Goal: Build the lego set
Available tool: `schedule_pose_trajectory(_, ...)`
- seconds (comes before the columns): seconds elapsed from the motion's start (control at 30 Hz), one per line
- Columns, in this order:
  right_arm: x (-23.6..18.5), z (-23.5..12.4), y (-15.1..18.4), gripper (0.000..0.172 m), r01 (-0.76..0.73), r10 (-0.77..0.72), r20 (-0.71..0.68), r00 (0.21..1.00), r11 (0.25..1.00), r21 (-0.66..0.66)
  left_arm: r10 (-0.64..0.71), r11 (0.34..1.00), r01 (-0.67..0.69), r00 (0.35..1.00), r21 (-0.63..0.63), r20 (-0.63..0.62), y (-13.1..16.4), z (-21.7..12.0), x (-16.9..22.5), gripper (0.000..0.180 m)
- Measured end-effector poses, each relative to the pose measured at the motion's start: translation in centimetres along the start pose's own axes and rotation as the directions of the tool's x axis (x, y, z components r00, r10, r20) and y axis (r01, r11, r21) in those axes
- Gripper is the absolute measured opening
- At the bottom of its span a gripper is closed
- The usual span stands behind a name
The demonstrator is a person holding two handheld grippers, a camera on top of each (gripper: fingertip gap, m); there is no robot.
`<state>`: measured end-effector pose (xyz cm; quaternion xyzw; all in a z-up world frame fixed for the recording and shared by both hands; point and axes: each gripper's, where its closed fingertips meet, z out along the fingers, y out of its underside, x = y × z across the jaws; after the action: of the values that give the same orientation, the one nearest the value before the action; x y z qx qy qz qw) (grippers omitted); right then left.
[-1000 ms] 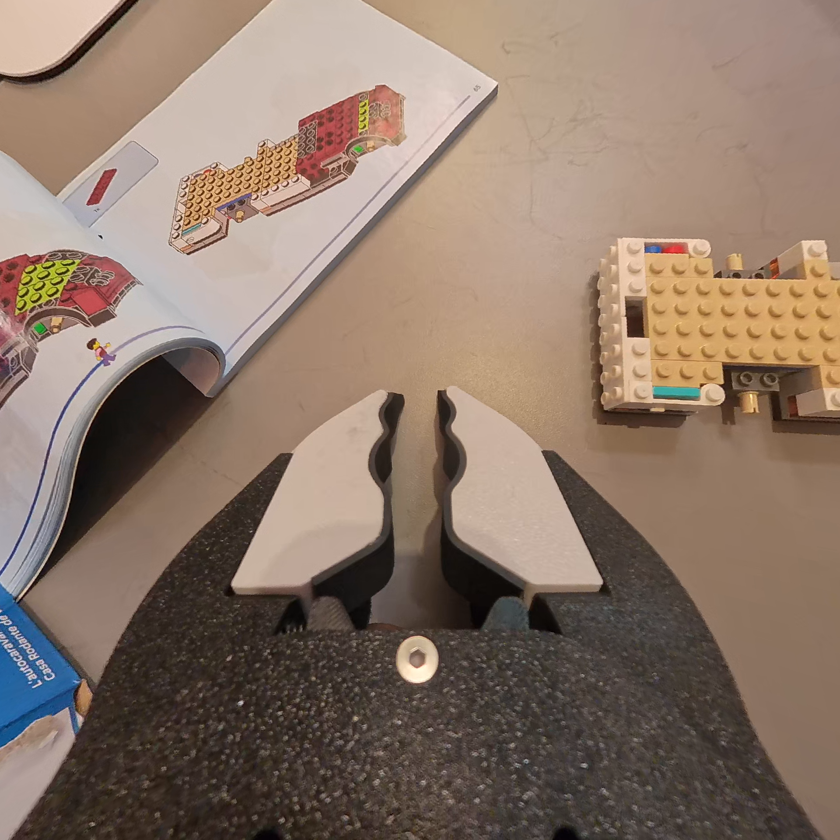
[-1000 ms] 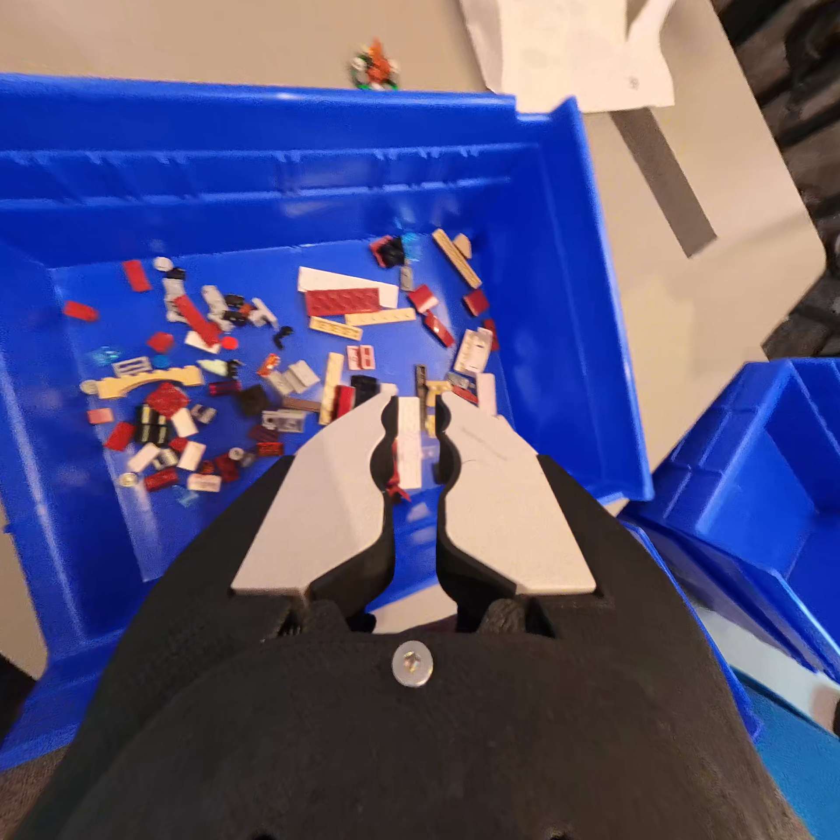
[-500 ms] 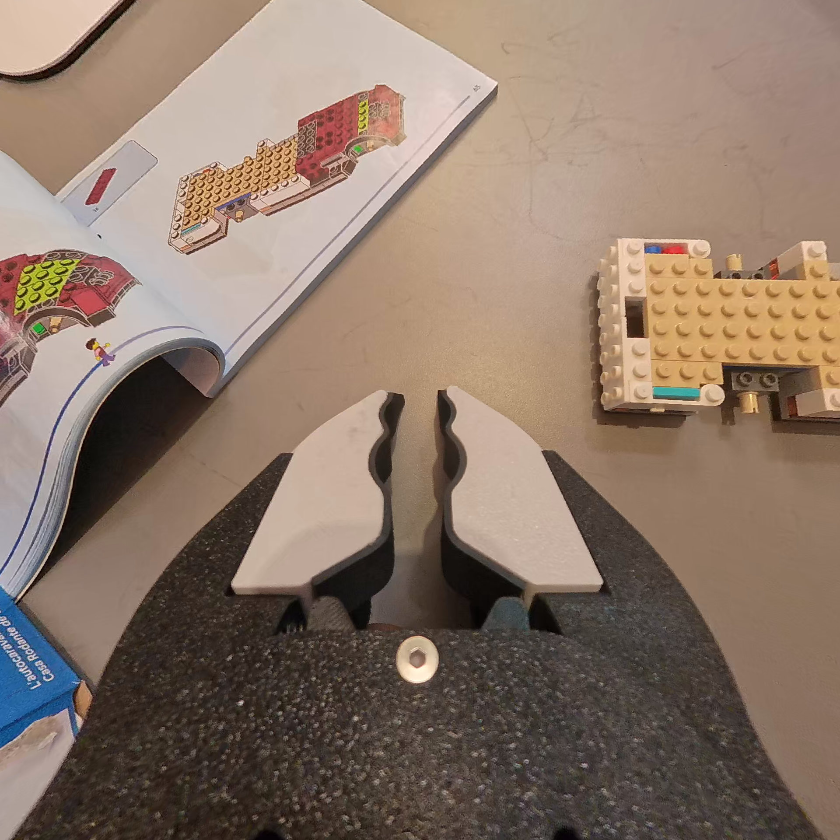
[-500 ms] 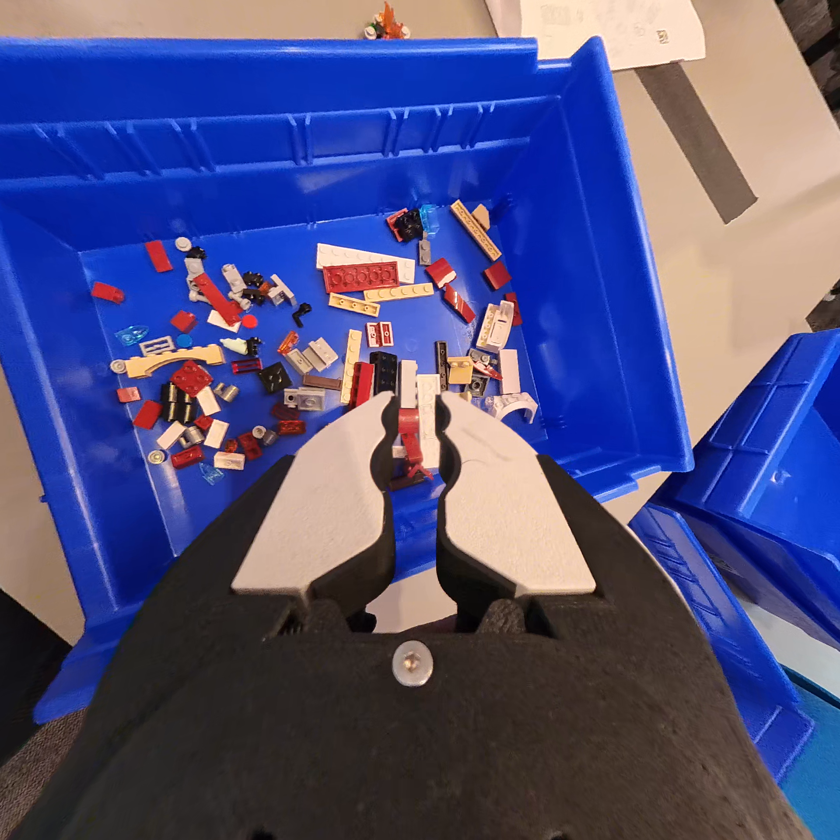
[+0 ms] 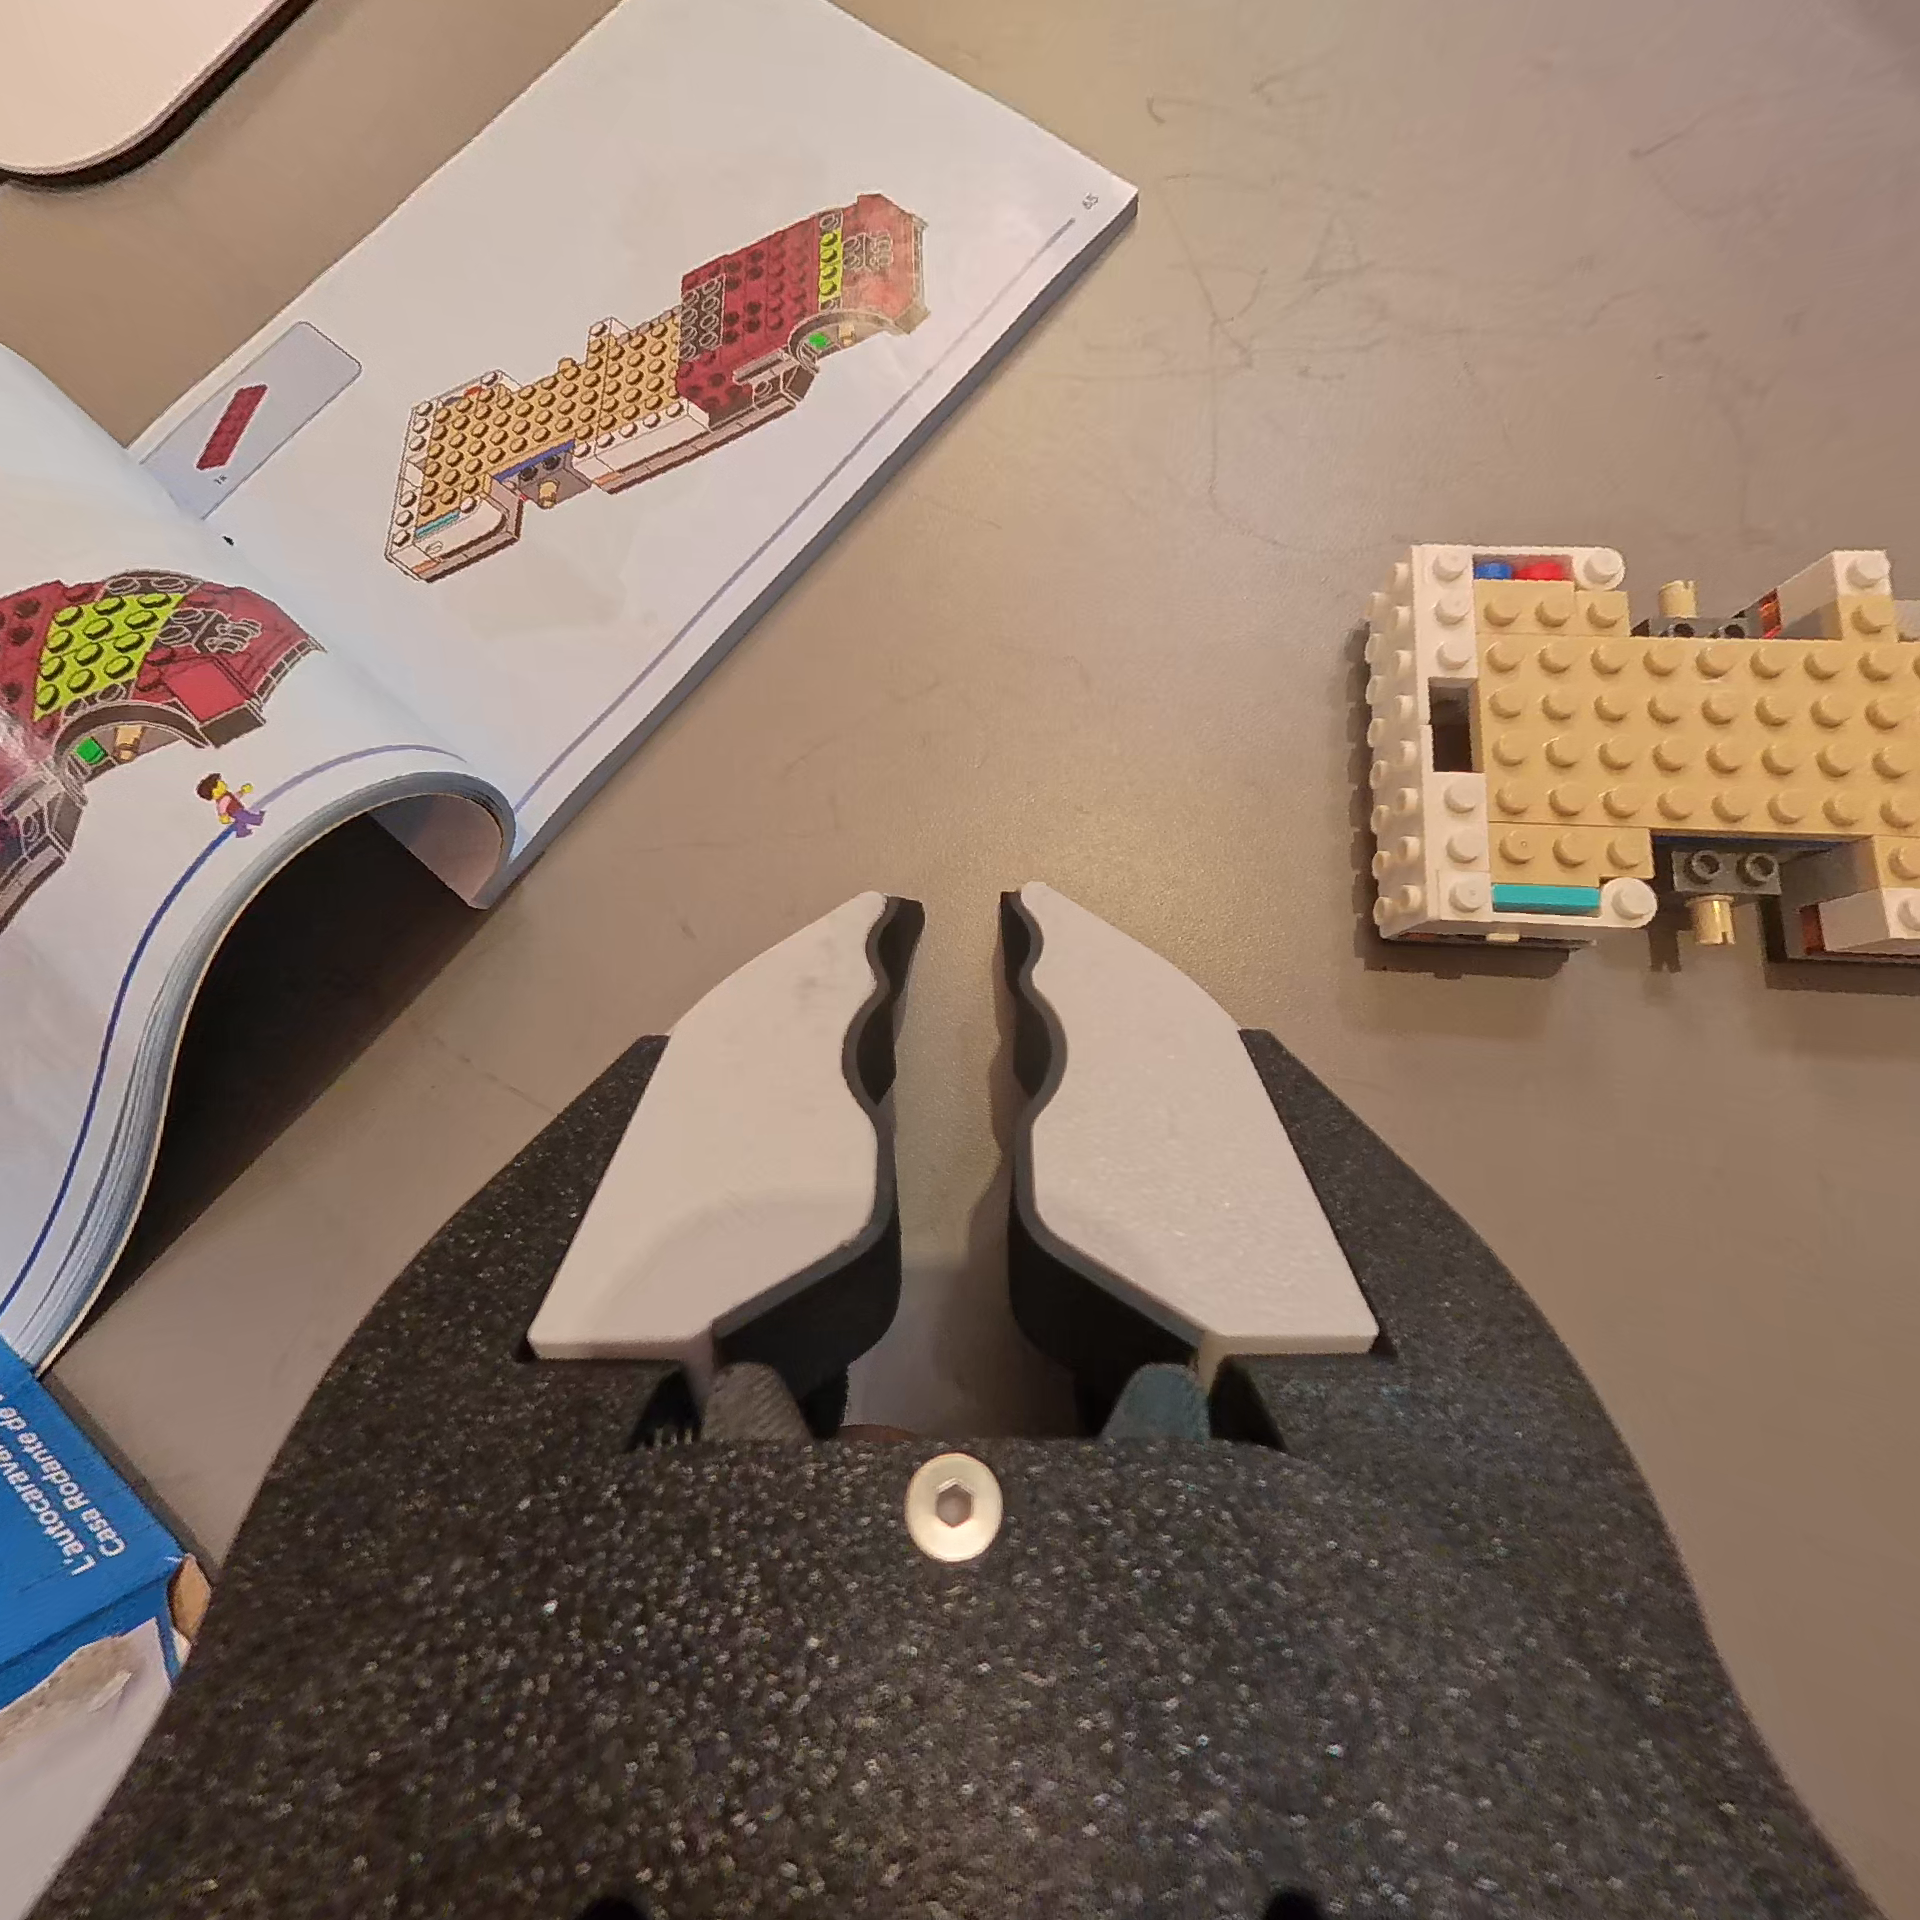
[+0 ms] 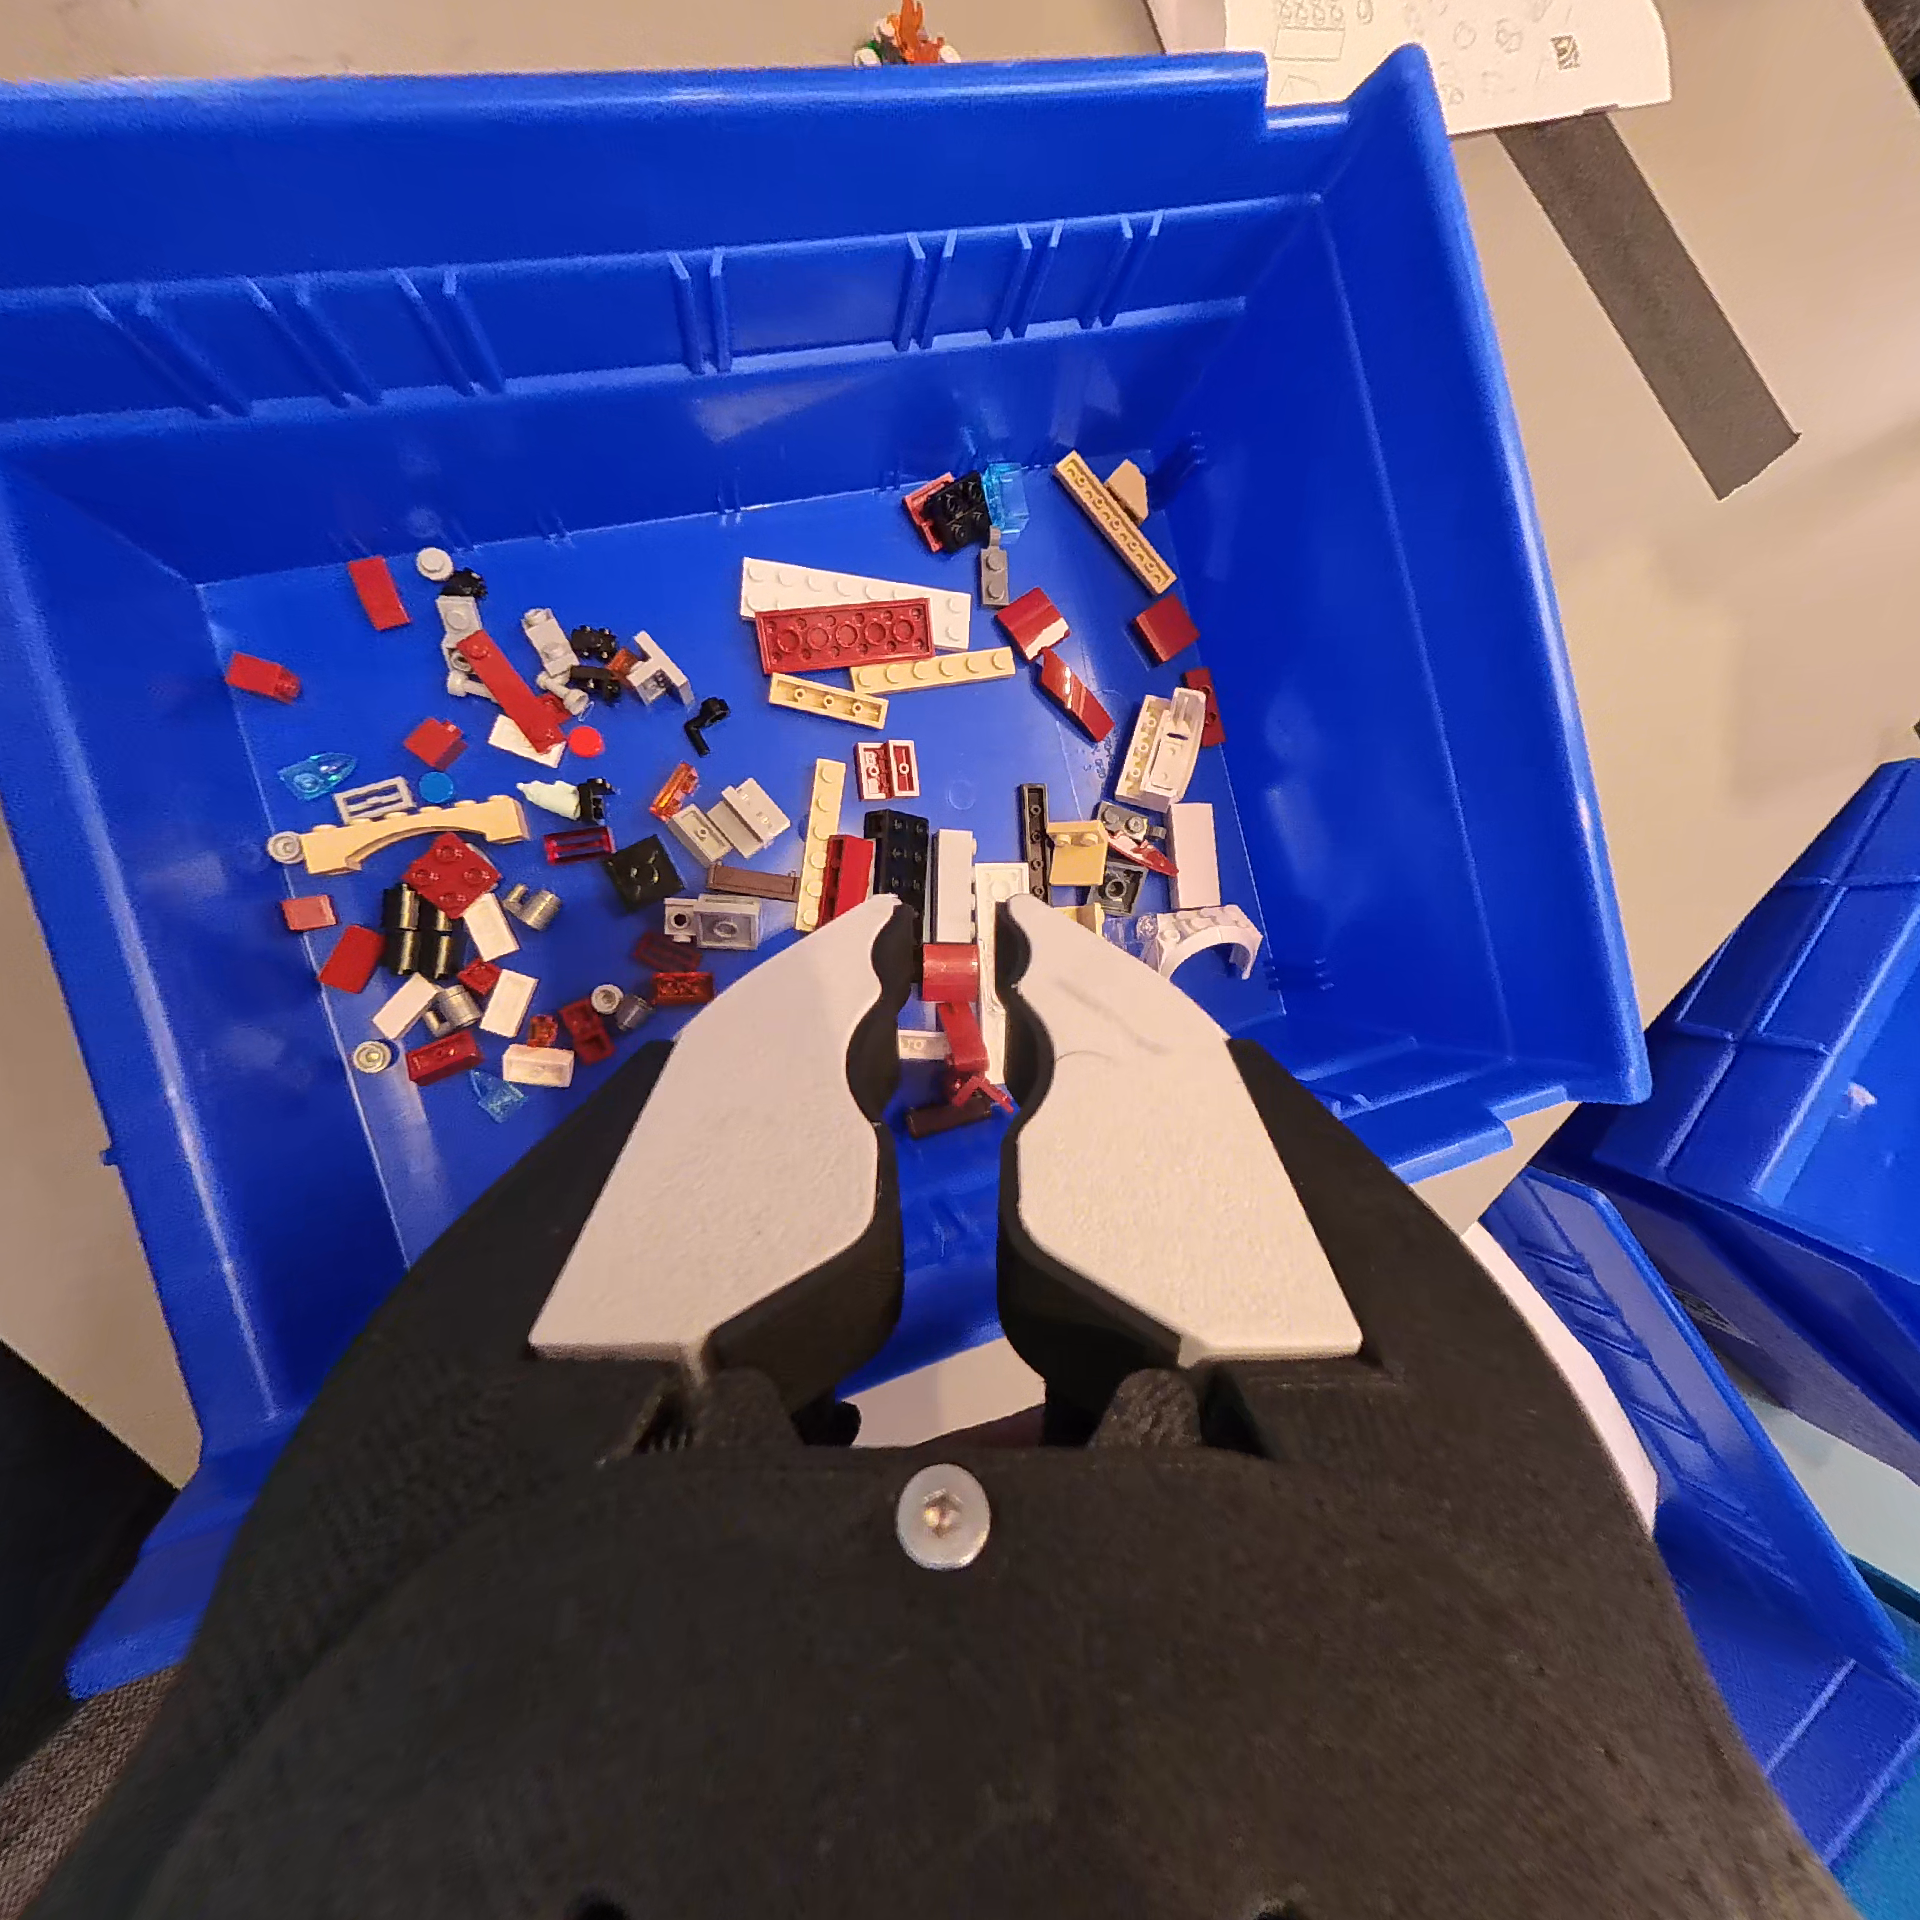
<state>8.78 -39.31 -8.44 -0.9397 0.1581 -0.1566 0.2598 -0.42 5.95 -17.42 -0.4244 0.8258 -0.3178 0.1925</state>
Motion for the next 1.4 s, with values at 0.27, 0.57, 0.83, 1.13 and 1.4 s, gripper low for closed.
schedule_pose_trajectory(0.27,0.2,0.1,-0.2,0.016,0.015,-0.015,0.001,1.0,1.0,-0.008,0.0,1.0,0.0,1.0,0.0,0.0,0.0,0.0,0.0,0.019)
schedule_pose_trajectory(0.57,4.5,5.5,-2.7,0.018,0.182,-0.184,0.012,0.983,0.96,-0.212,0.013,1.0,-0.013,1.0,0.004,0.016,0.0,-0.1,0.0,0.019)
schedule_pose_trajectory(0.83,5.6,8.2,0.7,0.025,0.27,-0.277,0.052,0.959,0.849,-0.454,-0.002,1.0,0.002,1.0,0.0,-0.009,0.0,0.0,0.1,0.019)
schedule_pose_trajectory(1.13,6.4,9.1,2.4,0.005,0.321,-0.343,0.073,0.937,0.757,-0.569,0.013,1.0,-0.013,1.0,0.001,-0.011,0.0,0.0,0.2,0.018)
schedule_pose_trajectory(1.4,6.4,7.8,1.9,0.001,0.316,-0.333,0.07,0.94,0.782,-0.538,0.016,1.0,-0.016,1.0,0.001,-0.013,0.1,0.0,0.3,0.018)
